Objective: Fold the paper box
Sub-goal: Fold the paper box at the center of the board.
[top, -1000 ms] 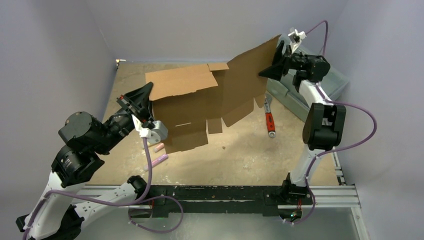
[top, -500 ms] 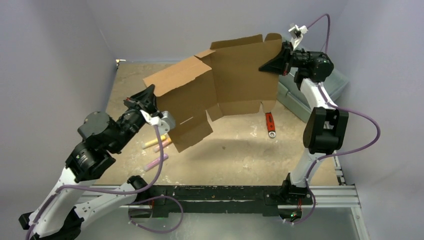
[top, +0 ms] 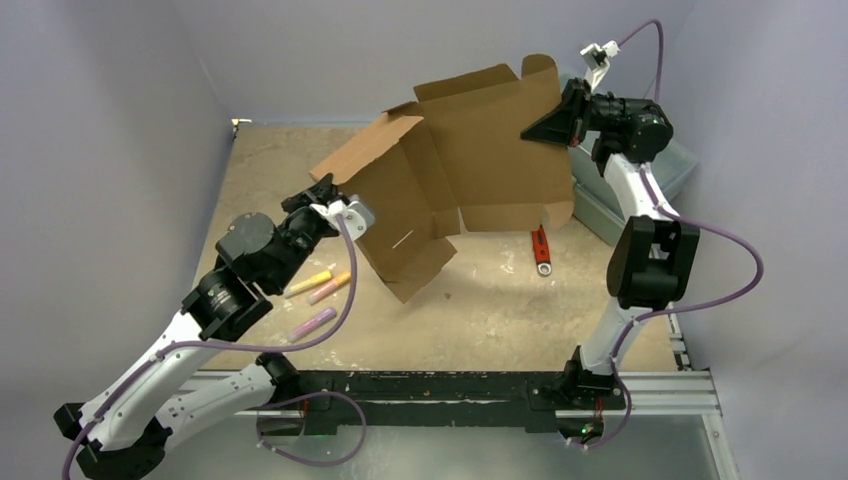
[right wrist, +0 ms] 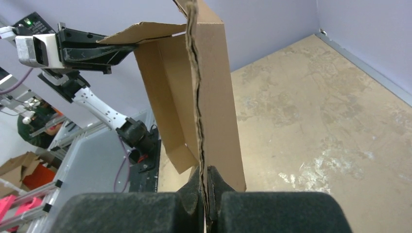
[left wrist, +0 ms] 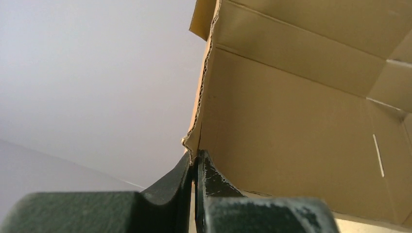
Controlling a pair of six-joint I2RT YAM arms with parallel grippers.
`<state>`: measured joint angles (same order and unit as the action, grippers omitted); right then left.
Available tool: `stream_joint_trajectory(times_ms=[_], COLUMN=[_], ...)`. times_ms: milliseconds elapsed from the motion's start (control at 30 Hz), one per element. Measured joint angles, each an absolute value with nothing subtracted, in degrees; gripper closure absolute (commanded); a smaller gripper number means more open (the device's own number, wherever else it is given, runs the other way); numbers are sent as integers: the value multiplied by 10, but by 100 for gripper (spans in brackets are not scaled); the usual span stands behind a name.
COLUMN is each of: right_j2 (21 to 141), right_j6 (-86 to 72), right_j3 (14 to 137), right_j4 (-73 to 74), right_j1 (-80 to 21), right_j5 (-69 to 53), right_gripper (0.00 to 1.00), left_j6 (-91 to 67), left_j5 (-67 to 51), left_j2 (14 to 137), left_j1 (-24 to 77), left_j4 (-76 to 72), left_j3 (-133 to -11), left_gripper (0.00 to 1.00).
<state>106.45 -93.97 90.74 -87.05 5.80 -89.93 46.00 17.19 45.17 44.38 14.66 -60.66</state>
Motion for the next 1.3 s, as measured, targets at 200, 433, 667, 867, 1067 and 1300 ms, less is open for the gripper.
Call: stream_joint_trajectory(times_ms=[200,433,667,867,1067,1300], right_j2=[1030,1006,977,898,881,908], right_j6=[-982,-1064,-1122,-1169,-1181,-1196], right_j3=[907,953,955,956,994,1019], right_j4=[-870,-877,-877,-876,-876,-874], right_j1=[58,57,53,24,15,27], right_j5=[-900,-900,-900,-900,-900,-900], right_gripper=[100,100,100,100,100,100], left_j6=[398,340,293,265,241,194], left_j5=[169,144,123,107,100,102], left_j2=[397,318,283,279,260,253], left_j1=[444,444,444,444,444,444], left_j4=[99,39,7,-9,-48,-128], left_j3=[-556,-475,-435,-433,-416,-320], left_gripper=[100,100,100,100,100,100])
